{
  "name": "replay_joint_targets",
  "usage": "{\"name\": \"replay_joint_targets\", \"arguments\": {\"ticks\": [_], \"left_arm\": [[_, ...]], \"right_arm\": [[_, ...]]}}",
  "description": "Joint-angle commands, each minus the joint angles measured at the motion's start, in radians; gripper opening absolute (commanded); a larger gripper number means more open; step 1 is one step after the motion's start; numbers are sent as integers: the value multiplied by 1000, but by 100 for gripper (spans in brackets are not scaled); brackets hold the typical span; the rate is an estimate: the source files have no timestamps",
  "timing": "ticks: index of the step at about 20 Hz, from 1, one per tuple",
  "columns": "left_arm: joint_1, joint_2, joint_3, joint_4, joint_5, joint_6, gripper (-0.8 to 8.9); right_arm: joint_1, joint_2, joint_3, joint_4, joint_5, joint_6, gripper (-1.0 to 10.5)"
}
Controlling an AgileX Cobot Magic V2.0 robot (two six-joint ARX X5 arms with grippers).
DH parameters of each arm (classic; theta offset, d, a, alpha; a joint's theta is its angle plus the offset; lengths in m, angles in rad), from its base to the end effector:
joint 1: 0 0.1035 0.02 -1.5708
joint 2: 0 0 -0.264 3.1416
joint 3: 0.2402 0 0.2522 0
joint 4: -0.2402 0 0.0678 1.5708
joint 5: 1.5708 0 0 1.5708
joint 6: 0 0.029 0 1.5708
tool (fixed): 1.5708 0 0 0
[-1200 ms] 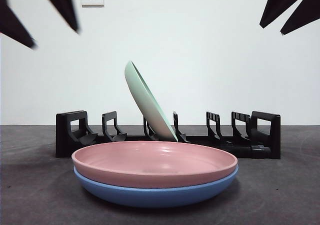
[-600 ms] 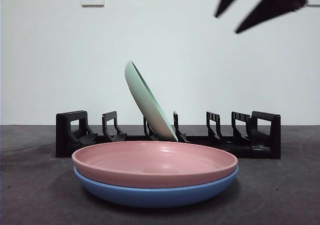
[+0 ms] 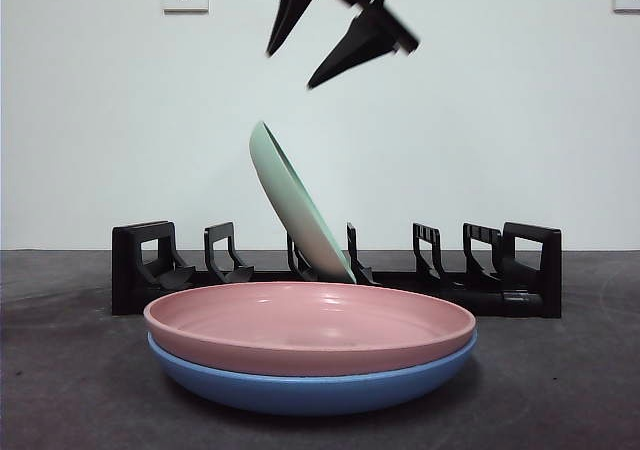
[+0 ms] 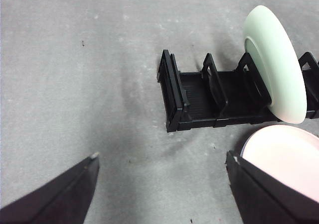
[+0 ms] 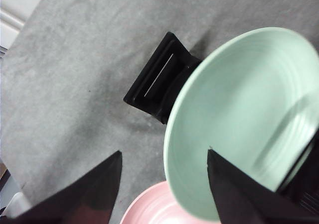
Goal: Place the plate
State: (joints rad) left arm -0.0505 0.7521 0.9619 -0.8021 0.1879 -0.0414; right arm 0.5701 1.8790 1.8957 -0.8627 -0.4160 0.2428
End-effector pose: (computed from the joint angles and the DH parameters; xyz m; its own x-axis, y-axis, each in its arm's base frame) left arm 0.1337 -0.0122 0.3398 0.8046 -0.2277 -0.5484 0.1811 0.9737 -0.1385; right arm 0.3359 0.2293 0.3485 0.2924 0.6675 -0.6848 -0.5466 0.7043 0.4530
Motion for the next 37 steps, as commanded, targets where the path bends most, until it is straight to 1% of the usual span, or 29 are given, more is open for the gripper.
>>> {"name": "replay_joint_targets", "arguments": {"ticks": [1,6,8,9,10,13,19,23,26,28,29,32,33,35,37], "left_arm": [[1,5,13,18,4,2,407],[1,5,13,25,4,2,407],[1,5,13,26,4,2,407],[1,5,13,26,3,1,407],[1,5,13,27,4,2,407],[1,5,13,29,3,2,407],[1,6,13,34,3,1,406],[1,6,13,40,3,-4,407],[1,6,13,40,3,-4,406],[1,6,13,40,3,-4,406],[1,6,13,40,3,-5,406],[1,6,13,40,3,-32,406],[1,6,13,40,3,-34,406],[1,6,13,40,3,-39,406],[1,6,13,40,3,-39,406]], "right_arm": [[24,67,46,5,5,14,269],[50,143,50,38,10,19,269],[60,154,50,43,50,19,266],[63,154,50,44,58,18,231],[65,154,50,48,58,15,151],[71,154,50,54,56,11,10],[82,131,71,34,35,8,11],[82,81,136,-3,-30,6,11],[82,38,210,-89,-29,-37,11],[91,0,239,-139,-25,-84,11],[99,-26,240,-156,-8,-105,11],[140,-104,213,-196,129,-157,12],[156,-130,184,-177,155,-161,12],[198,-210,67,-68,200,-169,12],[244,-305,-95,65,241,-169,12]]}}
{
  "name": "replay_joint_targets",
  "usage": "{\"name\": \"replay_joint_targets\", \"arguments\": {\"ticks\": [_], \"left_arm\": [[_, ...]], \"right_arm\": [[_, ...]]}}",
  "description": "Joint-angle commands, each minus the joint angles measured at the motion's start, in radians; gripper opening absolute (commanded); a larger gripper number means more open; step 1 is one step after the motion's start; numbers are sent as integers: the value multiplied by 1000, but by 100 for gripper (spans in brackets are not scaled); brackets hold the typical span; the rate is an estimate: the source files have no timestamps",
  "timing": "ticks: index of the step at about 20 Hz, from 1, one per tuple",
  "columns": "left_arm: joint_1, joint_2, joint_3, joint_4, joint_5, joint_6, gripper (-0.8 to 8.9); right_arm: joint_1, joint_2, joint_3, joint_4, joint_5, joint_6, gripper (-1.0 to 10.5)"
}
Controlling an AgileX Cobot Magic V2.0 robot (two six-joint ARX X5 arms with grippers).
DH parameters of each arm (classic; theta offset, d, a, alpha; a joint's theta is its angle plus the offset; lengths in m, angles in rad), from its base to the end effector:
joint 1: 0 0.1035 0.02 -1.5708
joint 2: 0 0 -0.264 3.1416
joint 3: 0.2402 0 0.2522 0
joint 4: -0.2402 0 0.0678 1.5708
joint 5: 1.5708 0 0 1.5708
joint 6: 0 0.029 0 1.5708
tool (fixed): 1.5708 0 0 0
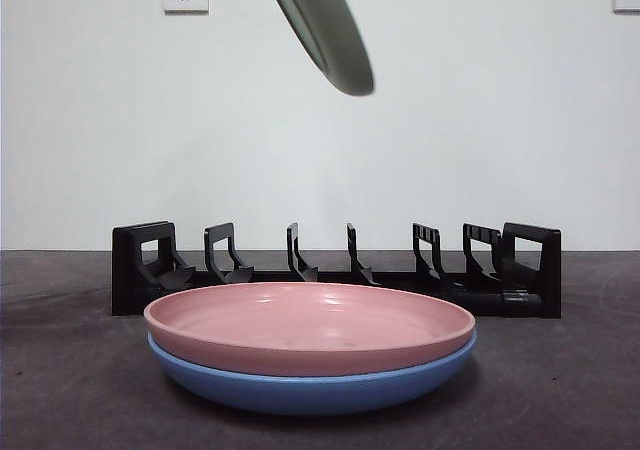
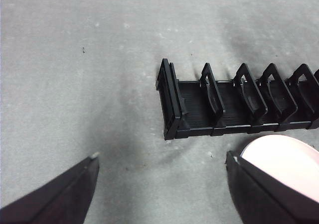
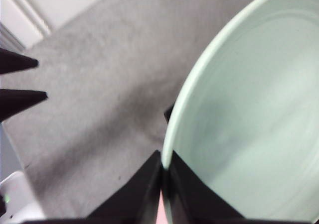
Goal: Place the plate
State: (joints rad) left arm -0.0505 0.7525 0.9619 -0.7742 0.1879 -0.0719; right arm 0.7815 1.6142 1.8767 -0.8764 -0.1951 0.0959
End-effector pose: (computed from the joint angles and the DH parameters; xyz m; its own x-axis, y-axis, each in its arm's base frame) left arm 0.1353 -0.0123 0.3420 0.8193 -0.2284 -0.5258 0.1682 0.9726 -0.1604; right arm 0.2311 0.2372 0.4333 0.4327 0.7024 -0.5651 -0.7606 0.6209 0.1894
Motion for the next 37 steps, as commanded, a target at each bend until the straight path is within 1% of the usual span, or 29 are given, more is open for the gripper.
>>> {"name": "replay_joint_targets", "arguments": {"ticks": [1,4,6,8,10,12,14,17,21,23,25,29,33,37], "left_arm": [[1,5,13,12,3,-9,406],[1,6,13,13,3,-8,406],[1,6,13,13,3,-8,406],[1,6,13,13,3,-8,406],[1,6,13,12,3,-8,406],[1,6,13,11,3,-8,406],[1,6,13,11,3,-8,406],[1,6,13,11,3,-8,406],[1,6,13,10,3,-9,406],[1,6,13,10,3,-9,406],[1,6,13,10,3,-9,406],[1,6,13,10,3,-8,406],[1,6,13,10,3,-8,406],[1,6,13,11,3,-8,406]], "right_arm": [[54,-92,-163,137,47,-22,12],[116,-226,-387,263,148,-34,12],[163,-322,-528,335,236,-68,12],[204,-410,-654,364,298,-85,12],[238,-489,-759,365,333,-105,12],[276,-549,-830,306,403,-136,12],[315,-583,-858,184,489,-172,12],[369,-595,-862,20,566,-256,12],[447,-587,-861,-38,570,-360,12],[486,-558,-861,-42,570,-389,12],[510,-504,-861,-42,565,-402,13],[539,-371,-861,-36,549,-457,13],[541,-259,-861,-29,488,-518,14],[541,-183,-849,23,445,-584,18]]}}
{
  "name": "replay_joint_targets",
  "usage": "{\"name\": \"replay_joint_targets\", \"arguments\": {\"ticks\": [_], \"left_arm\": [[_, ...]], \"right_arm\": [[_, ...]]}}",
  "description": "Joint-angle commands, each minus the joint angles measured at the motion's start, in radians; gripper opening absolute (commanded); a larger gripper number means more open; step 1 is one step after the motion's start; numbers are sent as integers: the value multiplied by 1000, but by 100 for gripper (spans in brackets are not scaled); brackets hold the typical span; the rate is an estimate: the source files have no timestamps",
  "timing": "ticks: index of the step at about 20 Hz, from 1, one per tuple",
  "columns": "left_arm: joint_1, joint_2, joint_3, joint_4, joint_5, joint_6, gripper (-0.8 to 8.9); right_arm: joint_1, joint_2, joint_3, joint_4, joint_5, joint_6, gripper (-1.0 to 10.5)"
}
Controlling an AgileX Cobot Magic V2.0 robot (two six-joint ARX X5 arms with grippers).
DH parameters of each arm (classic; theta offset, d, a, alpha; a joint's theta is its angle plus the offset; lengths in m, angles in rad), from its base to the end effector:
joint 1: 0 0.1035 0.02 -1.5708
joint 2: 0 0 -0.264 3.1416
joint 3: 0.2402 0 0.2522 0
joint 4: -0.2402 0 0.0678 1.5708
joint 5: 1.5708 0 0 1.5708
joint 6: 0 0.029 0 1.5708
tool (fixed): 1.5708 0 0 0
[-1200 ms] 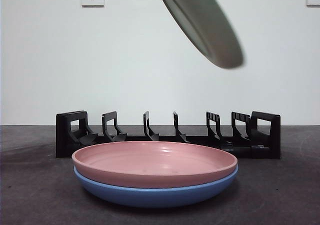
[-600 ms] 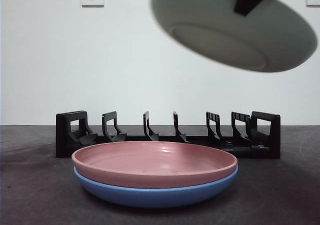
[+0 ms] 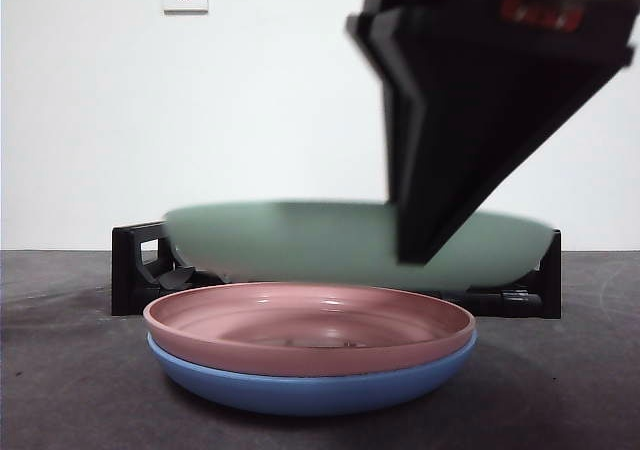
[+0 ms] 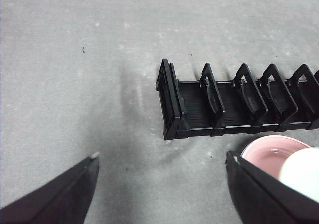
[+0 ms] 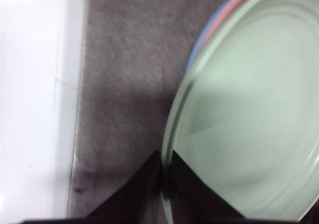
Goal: Place the plate
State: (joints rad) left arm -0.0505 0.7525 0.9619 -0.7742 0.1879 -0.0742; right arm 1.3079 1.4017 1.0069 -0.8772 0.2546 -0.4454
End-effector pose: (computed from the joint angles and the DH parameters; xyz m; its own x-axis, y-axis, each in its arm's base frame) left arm 0.1353 -0.0123 0.3420 0.8193 -0.2284 -0.5258 0.1670 0.9725 -0.1623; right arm 0.0728 0.2424 0.2333 0.3172 0.2096 -0.9249 -0.9330 -0.1060 -0.3440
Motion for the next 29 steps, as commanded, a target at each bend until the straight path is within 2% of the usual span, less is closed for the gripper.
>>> {"name": "replay_joint_targets", "arguments": {"ticks": [1,5,11,15,18,21,23,25,27,29], "left_arm": [[1,6,13,11,3,-6,406],[1,6,13,11,3,-6,406],[1,6,13,12,3,-6,406],[1,6,13,12,3,-5,406],[1,6,13,12,3,-5,406],[1,7,13,12,3,-6,406],[1,8,13,12,3,-6,406],[1,13,13,12,4,-6,406],[0,20,13,12,4,-7,406],[0,25,13,12,4,-18,406]], "right_arm": [[15,43,24,43,-10,-56,18],[0,114,29,118,-24,-106,18],[-39,136,29,128,-22,-109,19],[-48,136,29,108,-18,-109,124],[-47,134,36,90,-19,-103,144],[-47,133,87,28,-23,-8,273],[-47,117,142,-15,-49,51,279],[-52,68,177,11,-69,91,279],[-104,-18,174,98,-73,122,278],[-213,-95,158,179,-92,156,278]]}}
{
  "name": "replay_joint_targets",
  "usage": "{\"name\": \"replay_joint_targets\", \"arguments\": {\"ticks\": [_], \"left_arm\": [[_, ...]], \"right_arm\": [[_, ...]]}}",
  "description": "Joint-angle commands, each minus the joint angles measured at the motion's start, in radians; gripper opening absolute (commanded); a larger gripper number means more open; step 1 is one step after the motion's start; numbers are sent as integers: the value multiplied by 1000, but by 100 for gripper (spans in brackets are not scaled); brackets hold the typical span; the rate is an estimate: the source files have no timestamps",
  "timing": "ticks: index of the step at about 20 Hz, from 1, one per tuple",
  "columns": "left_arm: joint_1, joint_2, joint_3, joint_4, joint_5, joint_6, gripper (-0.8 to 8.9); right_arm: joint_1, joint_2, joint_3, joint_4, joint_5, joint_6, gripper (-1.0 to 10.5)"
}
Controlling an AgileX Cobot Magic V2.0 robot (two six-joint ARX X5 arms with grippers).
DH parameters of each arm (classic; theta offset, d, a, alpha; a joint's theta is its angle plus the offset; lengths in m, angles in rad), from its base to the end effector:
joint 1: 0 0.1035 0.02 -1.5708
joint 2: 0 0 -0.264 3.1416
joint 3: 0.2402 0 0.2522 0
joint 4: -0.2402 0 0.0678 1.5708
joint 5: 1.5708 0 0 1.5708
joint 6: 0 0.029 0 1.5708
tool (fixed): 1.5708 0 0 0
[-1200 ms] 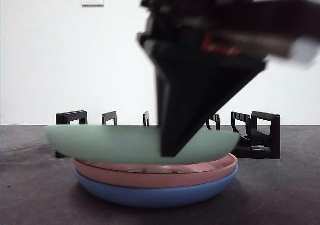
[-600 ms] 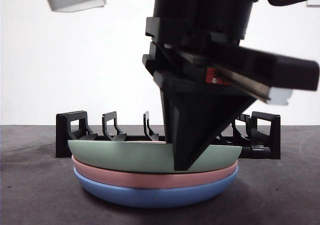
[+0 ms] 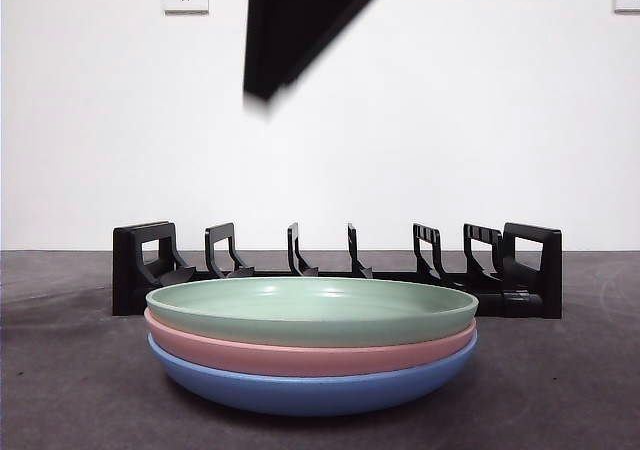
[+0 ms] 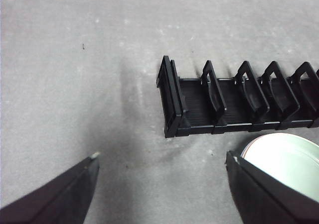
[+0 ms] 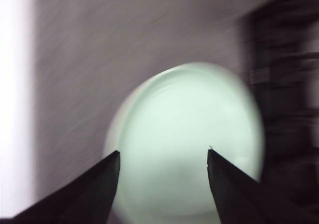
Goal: Place the plate
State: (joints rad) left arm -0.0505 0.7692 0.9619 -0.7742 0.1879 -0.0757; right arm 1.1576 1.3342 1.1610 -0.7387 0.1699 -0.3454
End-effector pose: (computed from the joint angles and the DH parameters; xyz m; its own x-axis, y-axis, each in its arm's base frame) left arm 0.1393 -0.0125 0.3400 0.8105 -0.2280 -0.5396 0.1634 0.9726 -0.1655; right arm 0.1124 0.2442 0.3008 0.3972 0.4848 -0.7793 -0.9177 0.2164 -0.3331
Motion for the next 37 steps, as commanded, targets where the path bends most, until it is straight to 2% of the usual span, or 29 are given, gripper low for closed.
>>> {"name": "replay_joint_targets", "arguments": {"ticks": [1,9,13,15,16,17,18,19,21,30,31,33,36,37], "left_arm": [[0,9,13,12,4,-20,406],[0,8,13,12,4,-22,406],[0,8,13,7,4,-22,406],[0,8,13,3,4,-22,399],[0,8,13,3,4,-22,347],[0,8,13,2,4,-22,135],[-1,7,13,-1,6,-24,31],[-2,7,13,4,8,-21,7],[-2,6,14,7,7,-19,7],[-2,2,11,10,6,-14,7],[-2,-2,3,42,4,63,7],[0,-64,-95,196,-26,64,7],[3,-273,-396,533,-90,65,7],[13,-341,-487,597,-101,66,7]], "right_arm": [[-151,-66,-13,77,-40,71,278],[-881,-146,-56,138,-326,83,279],[-1094,-146,-56,176,-328,127,279],[-1138,-146,-56,173,-332,134,278],[-1144,-146,-56,169,-339,136,252],[-1146,-146,-56,171,-338,137,9],[-1146,-146,-56,172,-338,135,26],[-1146,-146,-56,178,-338,137,20],[-1145,-148,-56,150,-383,136,20],[-1146,-147,-56,240,-380,136,20],[-1146,-147,-56,250,-380,136,20],[-1146,-147,-56,266,-380,136,20],[-1146,-147,-56,298,-380,136,20],[-1146,-147,-56,300,-380,136,20]]}}
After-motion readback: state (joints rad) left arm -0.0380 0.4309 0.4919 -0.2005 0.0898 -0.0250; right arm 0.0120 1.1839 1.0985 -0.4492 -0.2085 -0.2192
